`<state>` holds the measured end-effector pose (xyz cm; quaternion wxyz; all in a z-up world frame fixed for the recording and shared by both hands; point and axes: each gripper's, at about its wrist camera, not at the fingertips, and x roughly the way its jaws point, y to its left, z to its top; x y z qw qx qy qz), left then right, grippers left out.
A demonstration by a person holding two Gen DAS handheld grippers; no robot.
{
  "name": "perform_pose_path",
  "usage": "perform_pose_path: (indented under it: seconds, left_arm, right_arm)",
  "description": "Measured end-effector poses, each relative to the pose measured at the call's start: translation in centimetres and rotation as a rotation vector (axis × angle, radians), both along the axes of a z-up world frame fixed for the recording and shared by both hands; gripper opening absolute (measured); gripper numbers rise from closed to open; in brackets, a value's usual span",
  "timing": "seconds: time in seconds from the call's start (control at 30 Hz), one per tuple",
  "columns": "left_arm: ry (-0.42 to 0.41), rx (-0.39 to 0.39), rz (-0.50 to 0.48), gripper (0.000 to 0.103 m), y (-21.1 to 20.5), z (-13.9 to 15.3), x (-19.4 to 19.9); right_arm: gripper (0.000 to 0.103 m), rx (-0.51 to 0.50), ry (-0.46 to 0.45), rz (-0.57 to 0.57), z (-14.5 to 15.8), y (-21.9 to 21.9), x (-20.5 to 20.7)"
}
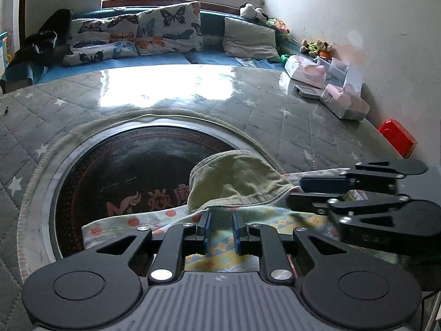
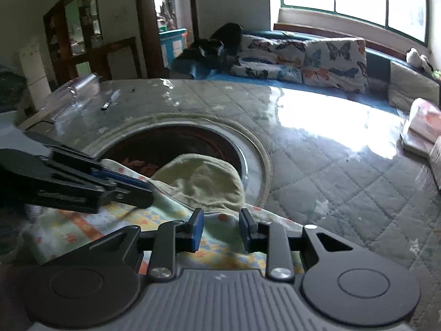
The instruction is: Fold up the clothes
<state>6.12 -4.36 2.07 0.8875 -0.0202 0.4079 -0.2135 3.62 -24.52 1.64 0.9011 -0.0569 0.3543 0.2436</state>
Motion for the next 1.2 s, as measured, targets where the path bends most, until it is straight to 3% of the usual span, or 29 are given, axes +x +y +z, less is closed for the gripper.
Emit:
perform_pose_path:
  seconds: [0.13, 0.33, 0.5, 0.83, 1.0, 1.2]
  left_arm:
    - [0.003, 0.001, 0.004, 0.018, -0.2, -0.2, 0.2]
    - [0.001, 0.004, 0.011, 0.018, -0.3, -0.4, 0.2]
    - [-0.012, 0.007, 0.021, 0.018, -0.2, -0.1, -0.4]
    - [-0.120, -0.021, -0.018, 0.018, 0.7, 2.8, -7.6]
    - [-0.116, -0.014, -0.032, 0.018, 0.3, 1.8, -10.5]
    - [-0.099, -0.023, -0.003, 0.018, 0.4, -0.2, -11.3]
  right_arm:
    - [0.028, 0.009, -0.016, 0.072, 1.4, 0.7, -1.9]
    - [0.028, -0.003, 0.009, 0.157, 0.5, 2.4, -4.1]
    - [0.028, -0.024, -0.023, 0.153, 0.2, 3.0, -5.1]
    - [0.028, -0.036, -0.090, 0.195, 1.6, 3.2, -9.0]
    - [0.028, -0.048, -0.100, 0.193, 1.2, 3.7, -9.8]
    - [0.028, -0.074, -0.088, 0.187, -0.3, 4.0, -10.2]
